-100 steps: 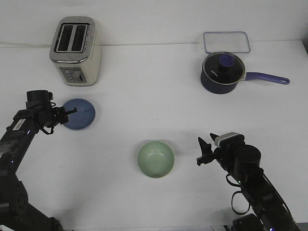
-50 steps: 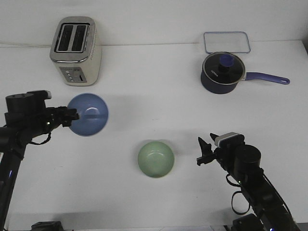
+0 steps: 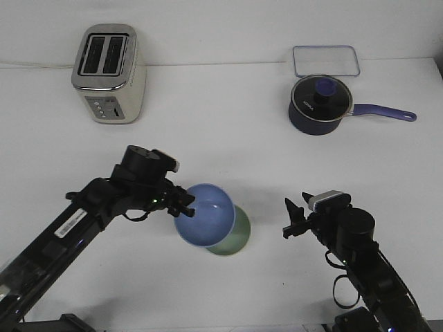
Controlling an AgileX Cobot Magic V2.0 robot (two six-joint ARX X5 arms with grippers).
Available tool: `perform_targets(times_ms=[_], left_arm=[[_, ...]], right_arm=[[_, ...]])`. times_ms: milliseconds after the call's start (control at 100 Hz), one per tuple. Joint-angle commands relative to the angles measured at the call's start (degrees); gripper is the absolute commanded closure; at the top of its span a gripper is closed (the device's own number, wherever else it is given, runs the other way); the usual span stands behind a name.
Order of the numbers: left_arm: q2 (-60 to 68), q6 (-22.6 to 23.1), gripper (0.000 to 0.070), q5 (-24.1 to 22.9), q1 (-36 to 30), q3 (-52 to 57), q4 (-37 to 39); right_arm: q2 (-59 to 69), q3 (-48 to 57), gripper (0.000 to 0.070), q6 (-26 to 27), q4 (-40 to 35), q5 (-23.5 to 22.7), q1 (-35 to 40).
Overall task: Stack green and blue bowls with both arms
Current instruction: 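Carry the blue bowl with the left gripper and lower it into the green bowl, then open the left gripper and withdraw it from the stacked bowls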
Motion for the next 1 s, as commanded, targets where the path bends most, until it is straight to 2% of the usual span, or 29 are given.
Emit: perform_targets(times_ms=[0,390,540,580,670,729,889,989], left_arm=[[2.6,1.0,0.0688,-0.1,-1.4,0.7,1.2],[12.4,3.2,0.0688,-1.2,-6.2,0.7,3.1],[12.7,3.3,0.0677,-3.6,-6.2,0.7,4.3],[12.7,3.3,0.0623,-3.4,-6.3,0.7,4.5],[12.7,3.3,0.0394,-2.3,-6.2,0.7,4.4],[12.5,3.3,0.0316,-2.0,-6.2,0.8,4.4],[9.0,3.1,0.0302,-1.8,-5.2,0.9,4.5],[4.0,3.1,0.0302,-5.3,-2.8,1.0,5.7]], right_arm=[[0.2,0.7,0.0366,0.2,0.3,-0.2,0.2],[0.2,0.7,0.0366,0.0,0.3,-0.2,0.2],[0.2,0.7,0.0366,0.0,0.3,-0.2,0.2],[0.2,0.7,0.0366,0.0,0.3,-0.2,0.2],[0.2,0.7,0.0366,0.0,0.3,-0.2,0.2],[0.2,0.7,0.0366,0.0,0.3,-0.2,0.2],[0.2,0.7,0.0366,0.0,0.3,-0.1,0.2],[0.2,0.7,0.0366,0.0,0.3,0.0,0.2]])
